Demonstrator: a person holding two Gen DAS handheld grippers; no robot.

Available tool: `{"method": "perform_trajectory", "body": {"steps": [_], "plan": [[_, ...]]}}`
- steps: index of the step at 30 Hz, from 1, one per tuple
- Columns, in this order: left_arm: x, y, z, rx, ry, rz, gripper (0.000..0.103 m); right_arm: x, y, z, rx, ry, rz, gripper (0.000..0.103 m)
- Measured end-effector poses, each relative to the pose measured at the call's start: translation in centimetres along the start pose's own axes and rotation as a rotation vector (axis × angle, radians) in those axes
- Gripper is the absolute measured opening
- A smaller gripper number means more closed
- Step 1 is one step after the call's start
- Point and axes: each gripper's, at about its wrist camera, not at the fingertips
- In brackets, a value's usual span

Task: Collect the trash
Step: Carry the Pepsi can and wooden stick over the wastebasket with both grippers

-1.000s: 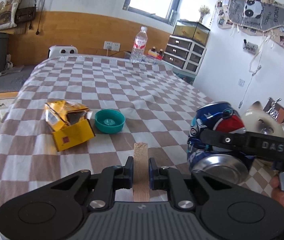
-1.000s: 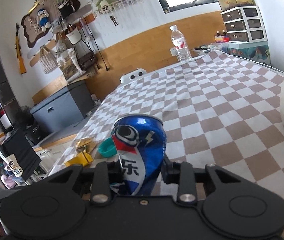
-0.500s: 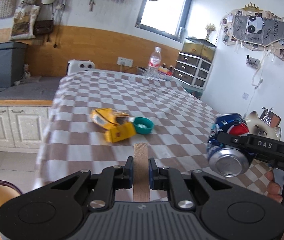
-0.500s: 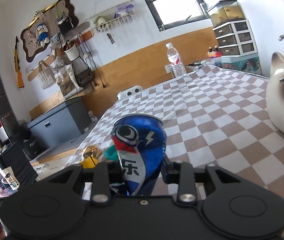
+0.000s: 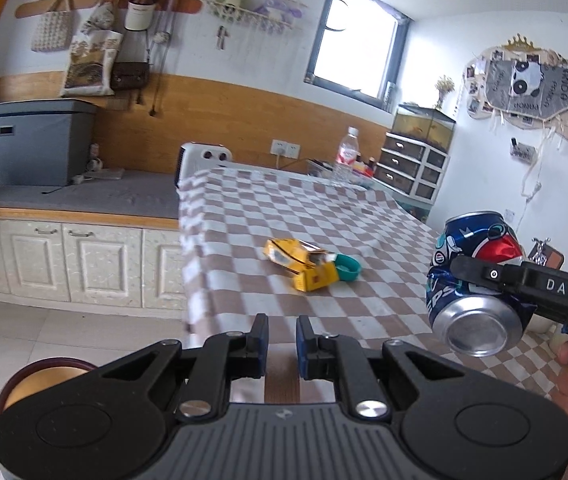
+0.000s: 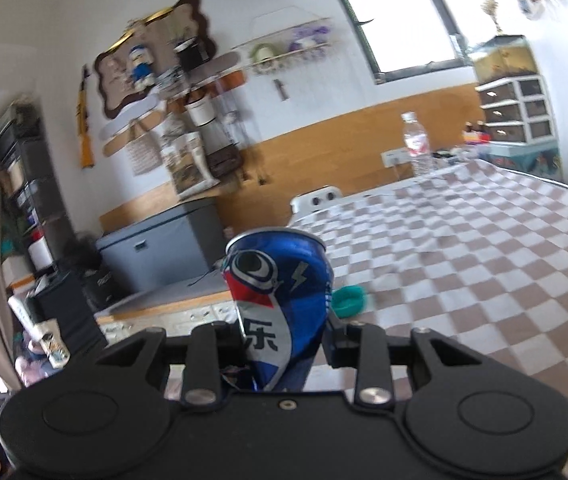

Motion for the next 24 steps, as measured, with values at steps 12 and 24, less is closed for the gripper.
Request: {"method": "perform_trajectory", "body": {"steps": [12,24], "plan": [[5.9,1.2,5.8,-0.042,-0.022,0.034,0.000,8.3,3.9,0.7,0.042,-0.039,0.072,0.034],[13.5,6.5,7.4,0.102,-0.084,0.123,0.000,9.7,6.8,-0.5,0.139,-0.007,0.108,0.034]]}}
Point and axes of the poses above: each gripper's, at about its wrist camera, not at the fingertips, and z roughly against the way its jaws point, x to its left, y to its underside, and after that the axes turned 14 degrees about -z, right-handed
